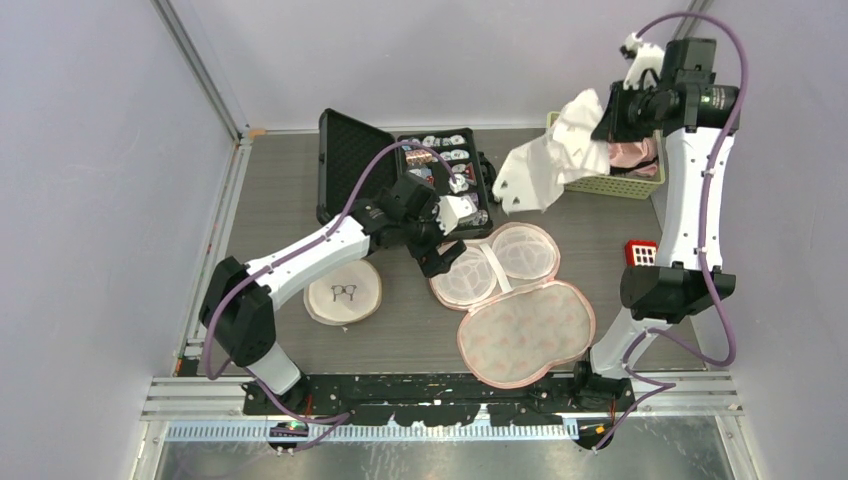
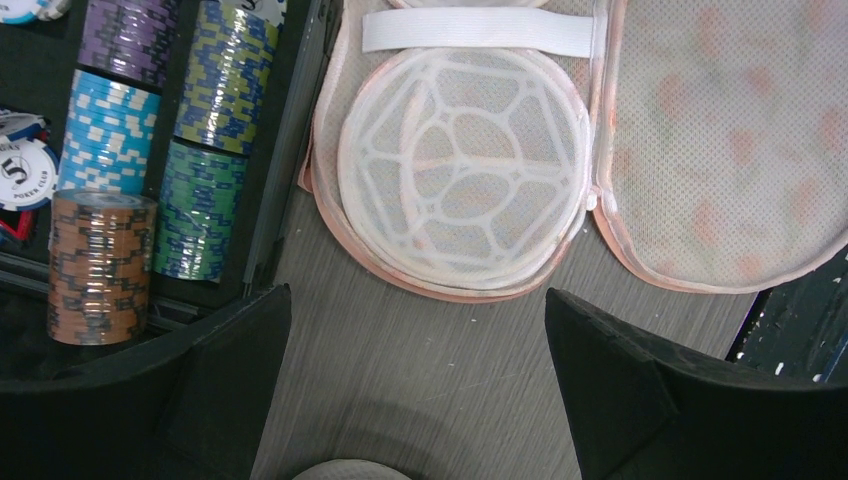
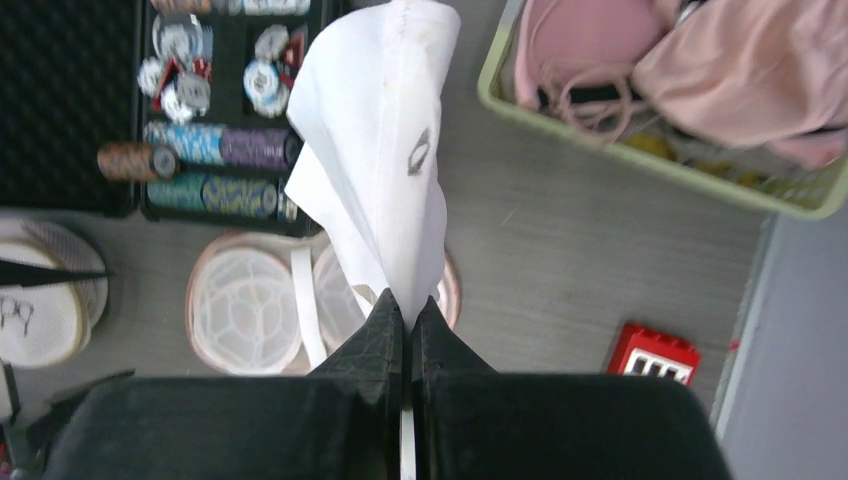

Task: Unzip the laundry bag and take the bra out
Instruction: Pick up the bra from the laundry bag, then place the bra in the bin.

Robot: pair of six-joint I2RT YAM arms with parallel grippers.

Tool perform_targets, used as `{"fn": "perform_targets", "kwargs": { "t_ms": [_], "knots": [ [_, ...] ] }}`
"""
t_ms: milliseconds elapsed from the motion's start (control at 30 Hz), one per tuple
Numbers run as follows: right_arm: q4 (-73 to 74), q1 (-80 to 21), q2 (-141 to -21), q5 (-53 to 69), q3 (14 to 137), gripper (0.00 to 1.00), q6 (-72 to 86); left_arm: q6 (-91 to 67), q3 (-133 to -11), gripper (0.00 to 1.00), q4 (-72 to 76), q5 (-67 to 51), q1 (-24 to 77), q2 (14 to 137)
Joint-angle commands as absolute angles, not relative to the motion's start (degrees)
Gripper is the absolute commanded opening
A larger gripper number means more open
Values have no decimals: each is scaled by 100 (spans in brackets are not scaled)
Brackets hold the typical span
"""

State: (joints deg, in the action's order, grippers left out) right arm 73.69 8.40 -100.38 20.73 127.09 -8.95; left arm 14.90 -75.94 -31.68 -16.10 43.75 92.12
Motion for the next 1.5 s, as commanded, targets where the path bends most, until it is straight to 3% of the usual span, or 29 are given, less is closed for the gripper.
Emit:
{"fn": "perform_targets", "kwargs": {
  "t_ms": [0,167,733,1067,1467],
  "knots": [
    [7487,898,-10435,1741,14034,0,-640,1375,-7457,100,-3145,-1717,4342,8872],
    [7169,1012,-10711,1278,14775,0,-557,1385,-7347,100,-3118,-1680,4342,8767],
    [5610,1815,-11521,-443,15130,0,-1302,1482,-7211,100,-3147,-1613,4333,8684],
    [4877,2212,-11773,-1088,15060,0,-1945,1529,-7225,100,-3221,-1595,4316,8745],
    [4364,1982,-12039,-1451,14608,1,-2126,1499,-7181,100,-3295,-1584,4273,8753]
  ]
}}
